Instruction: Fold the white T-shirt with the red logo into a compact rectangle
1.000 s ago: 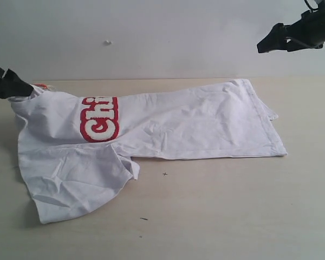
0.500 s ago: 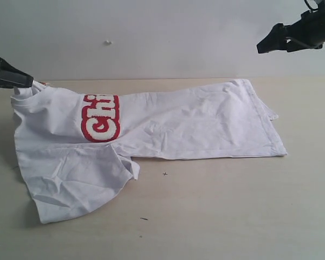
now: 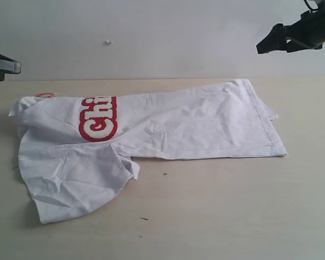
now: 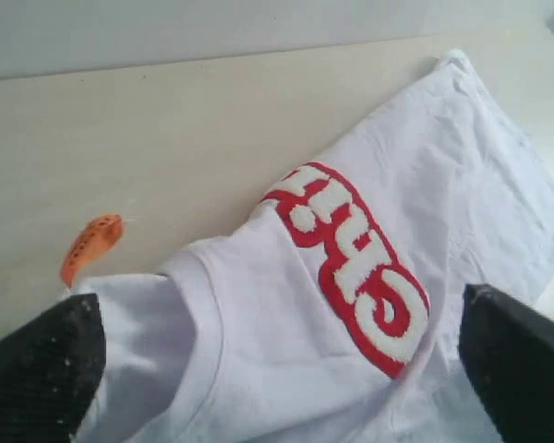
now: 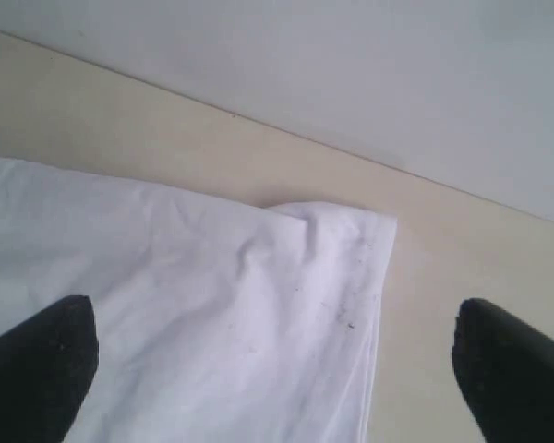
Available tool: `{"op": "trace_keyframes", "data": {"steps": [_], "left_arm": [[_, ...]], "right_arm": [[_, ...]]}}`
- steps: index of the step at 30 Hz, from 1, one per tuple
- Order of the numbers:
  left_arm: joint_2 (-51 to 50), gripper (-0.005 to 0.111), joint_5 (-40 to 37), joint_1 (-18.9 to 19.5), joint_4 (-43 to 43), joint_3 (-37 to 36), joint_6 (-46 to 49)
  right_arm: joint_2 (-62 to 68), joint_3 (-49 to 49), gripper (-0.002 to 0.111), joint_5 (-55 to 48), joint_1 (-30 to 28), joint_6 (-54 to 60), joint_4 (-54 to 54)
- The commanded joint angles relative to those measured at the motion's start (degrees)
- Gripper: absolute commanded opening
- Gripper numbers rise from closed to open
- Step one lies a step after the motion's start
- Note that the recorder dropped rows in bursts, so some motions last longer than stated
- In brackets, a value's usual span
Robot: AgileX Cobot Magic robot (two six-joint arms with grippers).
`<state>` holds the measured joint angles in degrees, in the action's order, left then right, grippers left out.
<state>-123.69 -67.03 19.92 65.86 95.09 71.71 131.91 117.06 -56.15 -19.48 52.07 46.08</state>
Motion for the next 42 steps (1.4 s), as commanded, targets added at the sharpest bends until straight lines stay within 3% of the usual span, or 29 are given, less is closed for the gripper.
{"op": "trace_keyframes", "data": {"steps": [1, 5, 9, 11, 16, 21, 24, 26, 27, 30, 32, 34, 36, 37, 42], "left_arm": [[0.7, 0.103, -0.5, 0.1, 1.9, 0.4, 2.9], [4.0, 0.103, 1.0, 0.1, 1.0, 0.4, 13.1], [6.4, 0.103, 1.5, 0.1, 1.0, 0.4, 16.4], [6.5, 0.103, 1.4, 0.1, 1.2, 0.4, 15.4], [6.2, 0.103, -2.8, 0.0, 0.9, -0.6, 11.4], [6.2, 0.103, -0.9, -0.9, 1.7, -3.1, 11.9], [6.2, 0.103, -0.2, -2.0, 2.1, -4.7, 12.6], [6.2, 0.100, 1.9, -2.8, 2.2, -5.2, 13.7], [6.2, 0.097, 3.4, -3.3, 2.2, -5.2, 13.8], [6.2, 0.078, 7.8, -4.0, 2.2, -5.1, 15.6], [6.2, 0.060, 7.9, -4.0, 2.3, -5.1, 15.6], [6.2, 0.034, 7.9, -3.8, 2.0, -5.1, 15.6], [6.2, 0.008, 8.2, -3.8, 2.0, -5.1, 15.6], [6.2, 0.001, 8.1, -3.8, 1.7, -5.1, 15.7], [6.1, 0.002, 6.8, -4.0, 1.2, -5.1, 9.2]], "right_arm": [[-0.3, 0.5, 0.105, -0.8, -0.2, 0.3, 0.4], [-0.6, 0.5, 0.105, -2.3, -0.2, 3.0, 3.1], [-0.6, 0.5, 0.105, -6.9, -0.2, 4.0, 8.4], [-0.6, 0.5, 0.105, -8.5, -0.2, 7.4, 7.7], [-0.6, 0.5, 0.105, -6.5, 0.5, 0.8, 0.0], [-0.6, 0.5, 0.104, -4.5, 1.0, -3.1, -2.5], [-0.6, 0.5, 0.098, -3.4, 1.5, -6.1, -4.8], [-0.6, 0.5, 0.085, -2.8, 2.2, -6.1, -6.6], [-0.6, 0.5, 0.079, -2.5, 2.4, -6.1, -7.1], [-0.9, 0.8, 0.045, -2.0, 2.8, -6.1, -7.3], [-1.0, 1.4, 0.021, -2.5, 3.2, -6.4, -7.3], [-1.2, 2.0, 0.000, -4.7, 3.2, -5.6, -7.3], [-1.6, 2.1, 0.000, -5.1, 3.2, -5.5, -7.3], [-1.8, 2.1, 0.000, -5.2, 3.2, -5.5, -7.4], [-2.2, 2.1, 0.000, -9.1, 3.2, -2.2, -7.7]]}}
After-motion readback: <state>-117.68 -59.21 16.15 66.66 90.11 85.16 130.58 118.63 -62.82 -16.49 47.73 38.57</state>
